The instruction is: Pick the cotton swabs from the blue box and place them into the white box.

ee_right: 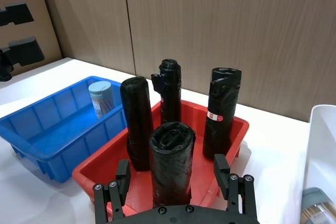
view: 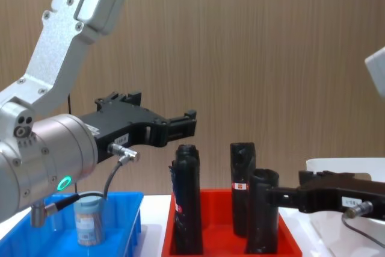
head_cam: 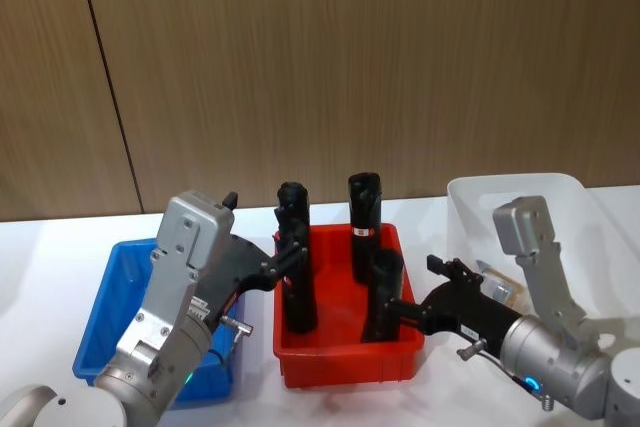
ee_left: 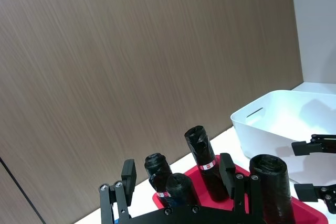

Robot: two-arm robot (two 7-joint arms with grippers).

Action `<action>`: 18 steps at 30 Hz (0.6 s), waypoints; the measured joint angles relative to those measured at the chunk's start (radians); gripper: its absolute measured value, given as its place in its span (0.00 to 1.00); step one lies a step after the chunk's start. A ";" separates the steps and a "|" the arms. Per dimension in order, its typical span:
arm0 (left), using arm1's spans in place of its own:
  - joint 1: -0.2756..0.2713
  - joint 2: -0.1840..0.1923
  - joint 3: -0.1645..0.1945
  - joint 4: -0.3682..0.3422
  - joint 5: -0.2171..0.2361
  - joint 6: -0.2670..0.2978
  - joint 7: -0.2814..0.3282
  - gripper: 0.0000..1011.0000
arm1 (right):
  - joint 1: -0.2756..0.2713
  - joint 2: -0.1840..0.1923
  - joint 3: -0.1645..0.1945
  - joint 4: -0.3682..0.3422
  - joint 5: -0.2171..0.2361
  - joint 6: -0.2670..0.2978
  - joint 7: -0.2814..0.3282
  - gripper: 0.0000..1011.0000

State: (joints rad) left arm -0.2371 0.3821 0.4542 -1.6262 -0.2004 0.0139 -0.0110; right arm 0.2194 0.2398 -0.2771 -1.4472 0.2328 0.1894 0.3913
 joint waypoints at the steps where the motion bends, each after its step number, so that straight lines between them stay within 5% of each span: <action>1: 0.000 0.000 0.000 0.000 0.000 0.000 0.000 0.99 | 0.003 -0.001 -0.001 0.003 -0.002 -0.001 0.002 0.99; 18: 0.000 0.000 0.000 0.000 0.000 0.000 0.000 0.99 | 0.078 -0.041 -0.019 0.110 -0.040 -0.012 0.031 0.99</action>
State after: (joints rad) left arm -0.2372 0.3821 0.4543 -1.6262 -0.2004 0.0138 -0.0109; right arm 0.2974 0.1993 -0.2965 -1.3377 0.1932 0.1771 0.4223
